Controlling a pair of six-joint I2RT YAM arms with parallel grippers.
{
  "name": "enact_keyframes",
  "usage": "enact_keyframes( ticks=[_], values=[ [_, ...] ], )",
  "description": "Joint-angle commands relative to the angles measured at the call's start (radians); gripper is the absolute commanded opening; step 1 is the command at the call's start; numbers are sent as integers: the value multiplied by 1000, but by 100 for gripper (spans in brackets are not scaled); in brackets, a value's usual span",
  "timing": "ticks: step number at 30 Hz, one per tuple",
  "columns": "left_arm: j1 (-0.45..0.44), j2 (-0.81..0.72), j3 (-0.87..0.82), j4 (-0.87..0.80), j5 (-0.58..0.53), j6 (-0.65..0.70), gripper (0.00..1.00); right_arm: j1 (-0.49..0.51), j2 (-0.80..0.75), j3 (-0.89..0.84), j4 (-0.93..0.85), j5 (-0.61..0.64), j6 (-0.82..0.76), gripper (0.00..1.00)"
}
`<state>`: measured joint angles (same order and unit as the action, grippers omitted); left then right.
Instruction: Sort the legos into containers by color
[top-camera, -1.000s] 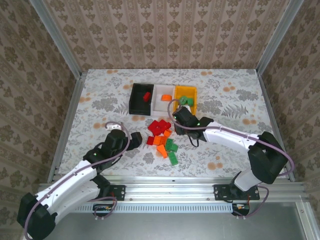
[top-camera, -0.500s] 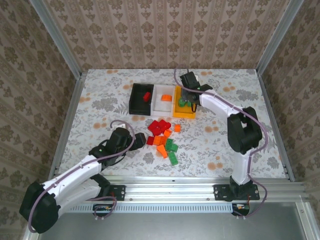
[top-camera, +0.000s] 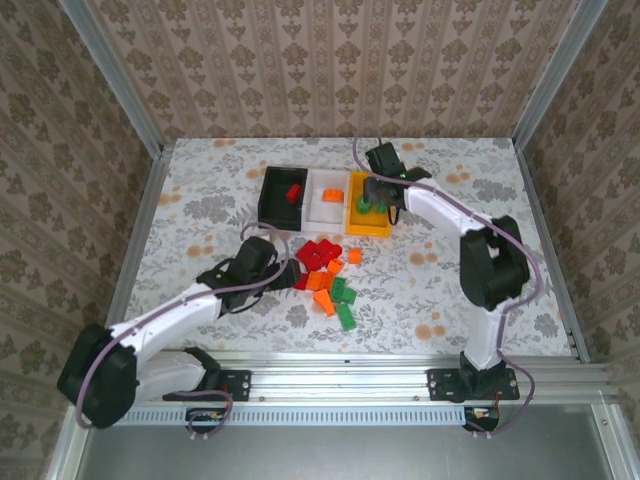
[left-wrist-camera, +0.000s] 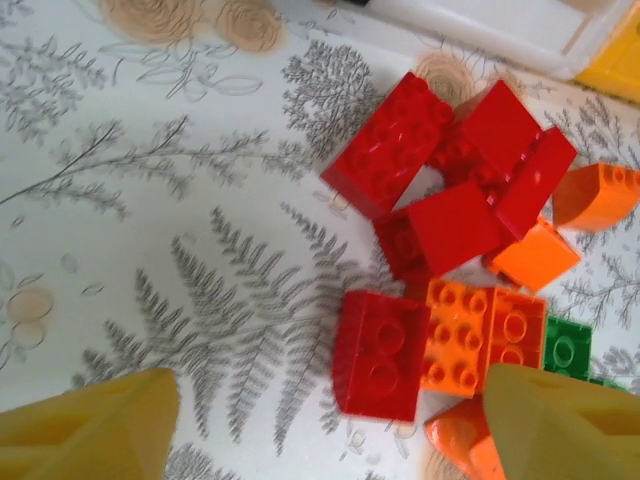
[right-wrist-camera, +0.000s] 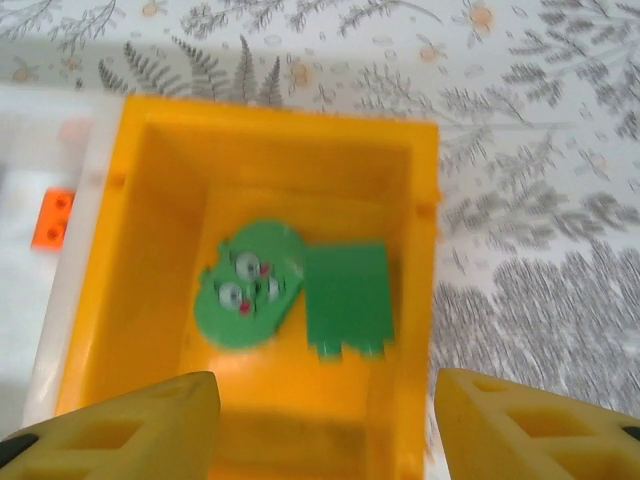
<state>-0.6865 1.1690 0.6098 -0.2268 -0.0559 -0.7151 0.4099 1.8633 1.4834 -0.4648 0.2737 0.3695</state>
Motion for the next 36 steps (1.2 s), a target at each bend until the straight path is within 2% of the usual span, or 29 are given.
enact_keyframes(
  ticks=[1,5,10,14,22,26,30,36],
  values=[
    [-11,117,93,-41,-9,112,71,54,-188,-178,64,-11,58,61],
    [-64,276,202,-87,-52,195,66,81,-339,-406,132,-30,103,62],
    [-104,411,287,-95,-128,221,60,84,-464,-551,168,-36,112,62],
    [-109,463,335,-27,-130,282,61,86,-512,-591,198,-35,115,62],
    [-105,619,500,-106,-149,416,55,86,-505,-606,210,-70,123,63],
    [-100,644,507,-103,-133,411,51,86,-526,-615,213,-73,126,63],
    [-107,602,474,-96,-114,382,47,86,-533,-618,216,-74,129,63],
    [-151,541,409,-90,-95,346,47,86,-533,-620,218,-81,131,63]
  ],
)
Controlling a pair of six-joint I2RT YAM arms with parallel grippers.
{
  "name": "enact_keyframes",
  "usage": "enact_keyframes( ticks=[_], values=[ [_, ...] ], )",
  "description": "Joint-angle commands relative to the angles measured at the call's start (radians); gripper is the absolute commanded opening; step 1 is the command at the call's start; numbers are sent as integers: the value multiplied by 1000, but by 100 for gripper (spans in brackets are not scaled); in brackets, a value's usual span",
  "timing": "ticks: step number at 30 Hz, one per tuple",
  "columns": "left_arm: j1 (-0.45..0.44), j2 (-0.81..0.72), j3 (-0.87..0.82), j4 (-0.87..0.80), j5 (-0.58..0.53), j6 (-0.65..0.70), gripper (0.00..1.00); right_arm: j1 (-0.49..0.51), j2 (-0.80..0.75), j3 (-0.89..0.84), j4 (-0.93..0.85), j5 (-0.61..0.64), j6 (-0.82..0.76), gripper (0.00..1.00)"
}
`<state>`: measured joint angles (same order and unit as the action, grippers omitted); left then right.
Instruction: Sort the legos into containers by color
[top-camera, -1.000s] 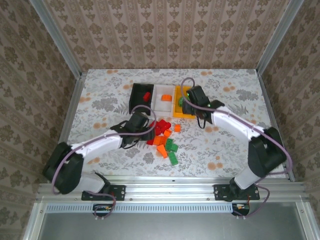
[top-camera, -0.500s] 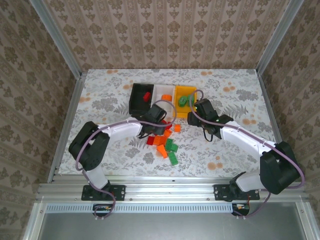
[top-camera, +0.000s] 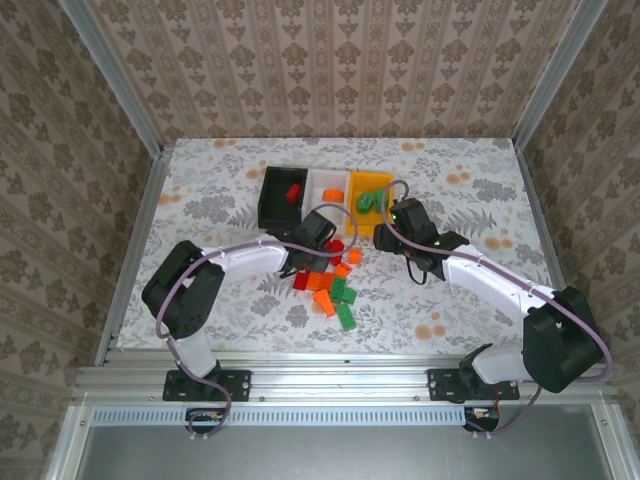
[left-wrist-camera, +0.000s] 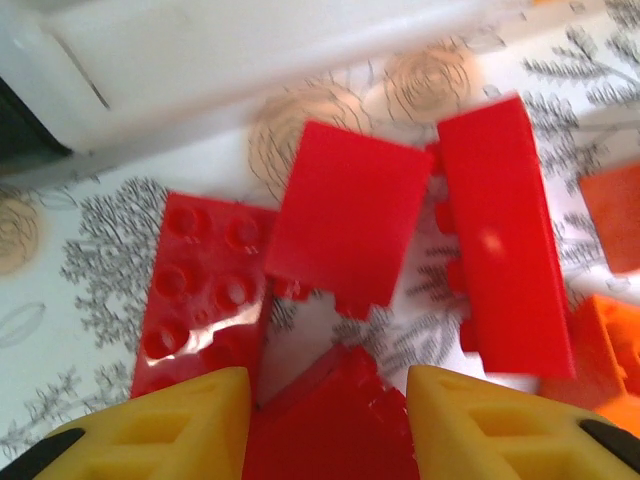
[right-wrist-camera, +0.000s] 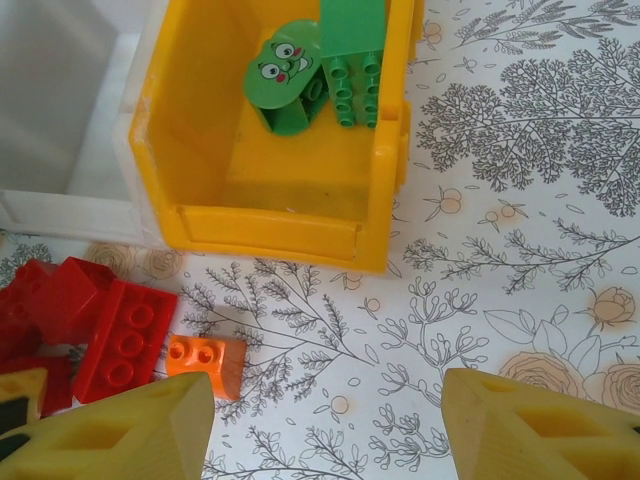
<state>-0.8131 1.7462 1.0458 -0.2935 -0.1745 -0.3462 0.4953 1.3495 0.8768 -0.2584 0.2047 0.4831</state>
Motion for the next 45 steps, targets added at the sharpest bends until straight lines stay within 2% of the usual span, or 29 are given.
enact_keyframes(
  ticks=[1,7,12,15,18,22,31,32,35,37,40,43,45],
  values=[
    [-32,-39,-37,-16,30,-25,47,0,-17,-13,12,-12,17,63],
    [-41,-34,-27,-37,-4,-41,49,0,-15,-18,15,-13,20,64],
    [-33,-39,-19,-54,-3,-38,67,0,-14,-18,13,-13,19,65],
    [-36,-44,-31,-43,41,-36,72,0,-14,-18,16,-16,19,66],
    [-38,-63,-62,-2,93,-26,70,0,-14,-19,16,-19,20,66],
    [-38,-75,-85,5,138,-12,59,0,-12,-19,18,-25,20,66],
    [-29,-80,-82,-47,85,41,56,6,-4,-17,22,-31,23,67],
    [-29,-85,-81,-52,89,46,59,7,-3,-16,22,-33,22,68],
    [-29,-122,-89,-73,100,77,75,10,-2,-17,22,-33,20,69],
    [-26,-149,-90,-83,114,102,80,12,-1,-16,24,-35,21,69],
    [-19,-168,-78,-106,117,122,79,15,5,-15,25,-36,18,69],
    [-5,-155,-74,-108,128,130,67,19,8,-13,24,-36,17,69],
    [1,-135,-64,-124,138,137,63,20,5,-13,25,-33,16,70]
  ],
)
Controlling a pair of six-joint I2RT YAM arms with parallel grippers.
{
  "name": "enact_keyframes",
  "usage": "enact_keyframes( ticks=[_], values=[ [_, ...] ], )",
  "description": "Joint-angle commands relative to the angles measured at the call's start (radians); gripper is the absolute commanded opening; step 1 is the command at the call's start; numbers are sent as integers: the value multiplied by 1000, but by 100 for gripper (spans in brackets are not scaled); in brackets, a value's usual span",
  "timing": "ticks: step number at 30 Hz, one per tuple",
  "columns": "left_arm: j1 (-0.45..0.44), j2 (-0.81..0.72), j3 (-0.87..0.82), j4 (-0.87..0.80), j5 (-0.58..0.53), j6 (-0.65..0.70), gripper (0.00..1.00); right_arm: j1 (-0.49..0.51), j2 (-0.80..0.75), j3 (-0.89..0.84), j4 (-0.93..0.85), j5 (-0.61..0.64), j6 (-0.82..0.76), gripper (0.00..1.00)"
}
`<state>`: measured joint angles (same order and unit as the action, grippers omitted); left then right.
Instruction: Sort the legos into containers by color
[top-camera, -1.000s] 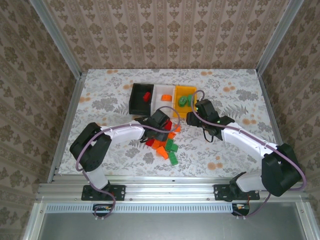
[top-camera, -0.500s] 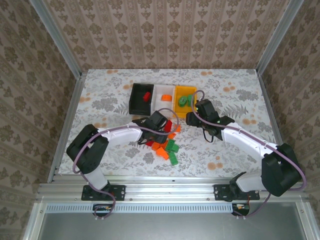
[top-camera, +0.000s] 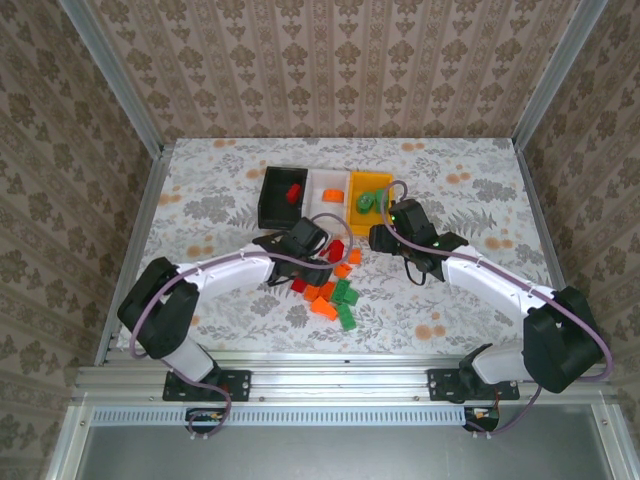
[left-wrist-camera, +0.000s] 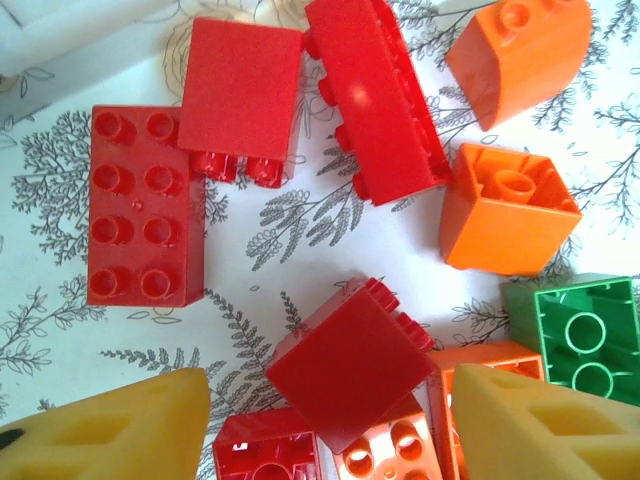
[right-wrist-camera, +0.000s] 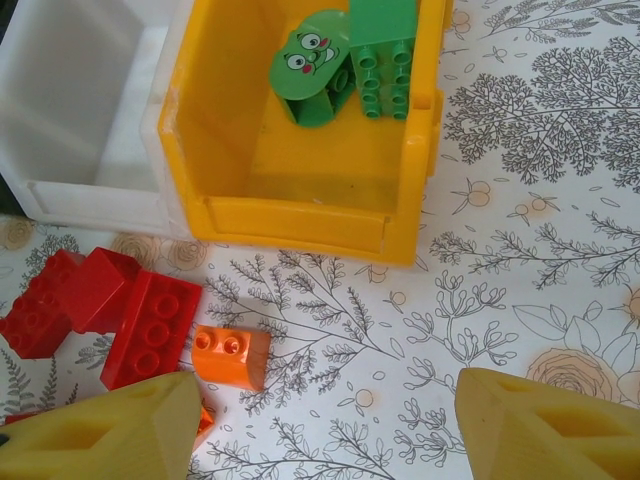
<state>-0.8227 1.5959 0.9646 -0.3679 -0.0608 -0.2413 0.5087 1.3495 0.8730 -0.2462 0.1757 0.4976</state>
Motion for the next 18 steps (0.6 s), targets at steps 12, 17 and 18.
enact_keyframes(
  ticks=[12,17,18],
  values=[
    [0,52,46,-130,27,90,65,11,7,-9,14,-7,2,70],
    [10,101,66,-70,3,57,62,11,-1,-12,14,-3,2,70],
    [13,107,69,-56,4,49,61,11,0,-12,14,-2,2,70]
  ],
)
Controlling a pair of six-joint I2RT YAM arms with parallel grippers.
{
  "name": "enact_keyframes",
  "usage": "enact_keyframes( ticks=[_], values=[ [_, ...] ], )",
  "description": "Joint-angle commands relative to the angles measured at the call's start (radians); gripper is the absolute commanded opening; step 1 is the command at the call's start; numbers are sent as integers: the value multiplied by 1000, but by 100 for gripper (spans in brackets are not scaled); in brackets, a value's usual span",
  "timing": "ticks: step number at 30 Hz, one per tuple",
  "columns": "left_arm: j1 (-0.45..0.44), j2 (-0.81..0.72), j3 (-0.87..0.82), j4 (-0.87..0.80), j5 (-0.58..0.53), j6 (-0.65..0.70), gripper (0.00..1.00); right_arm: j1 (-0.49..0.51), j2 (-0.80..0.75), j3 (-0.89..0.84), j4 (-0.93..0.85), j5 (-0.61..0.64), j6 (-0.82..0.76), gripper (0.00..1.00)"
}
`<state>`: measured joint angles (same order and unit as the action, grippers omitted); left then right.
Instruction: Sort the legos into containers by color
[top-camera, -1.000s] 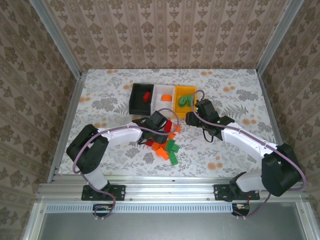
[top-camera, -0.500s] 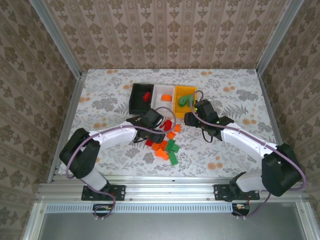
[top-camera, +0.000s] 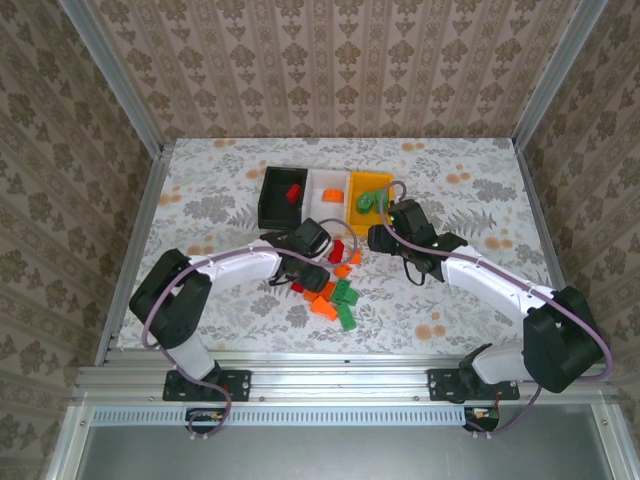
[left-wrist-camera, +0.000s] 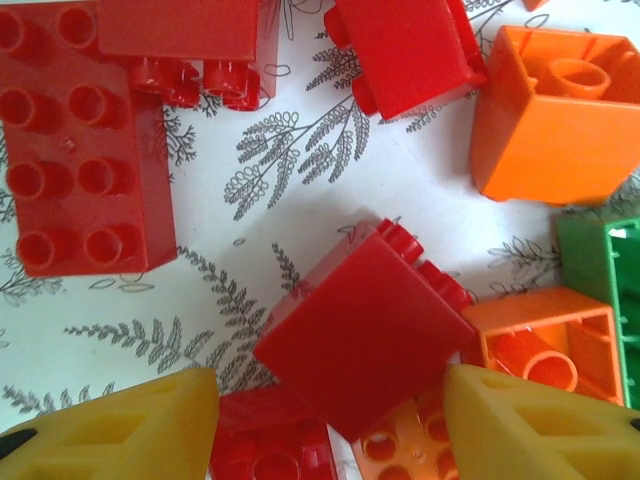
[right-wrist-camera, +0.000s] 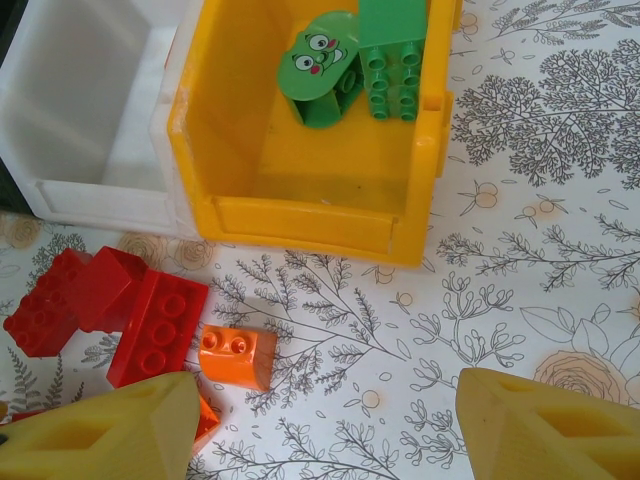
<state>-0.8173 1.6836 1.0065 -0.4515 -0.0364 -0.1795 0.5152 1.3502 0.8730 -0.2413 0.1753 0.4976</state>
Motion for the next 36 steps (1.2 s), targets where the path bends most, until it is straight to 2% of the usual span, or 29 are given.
enact_keyframes(
  ticks=[1,10,19,24,29,33,36],
  values=[
    [9,25,29,42,-22,-23,61,5,-2,-12,9,-1,2,70],
    [19,44,40,123,-82,-58,60,6,9,-11,11,-3,1,70],
    [44,84,31,137,-9,-76,55,6,-2,-12,4,6,-4,70],
    [43,71,5,151,-3,-83,42,6,-3,-14,8,9,-4,70],
    [41,77,19,147,16,-84,41,6,-2,-14,7,11,-2,70],
    [34,54,38,130,21,-81,31,7,1,-14,8,12,-2,70],
    [34,8,68,101,7,-73,29,8,1,-14,10,12,-2,70]
  ],
)
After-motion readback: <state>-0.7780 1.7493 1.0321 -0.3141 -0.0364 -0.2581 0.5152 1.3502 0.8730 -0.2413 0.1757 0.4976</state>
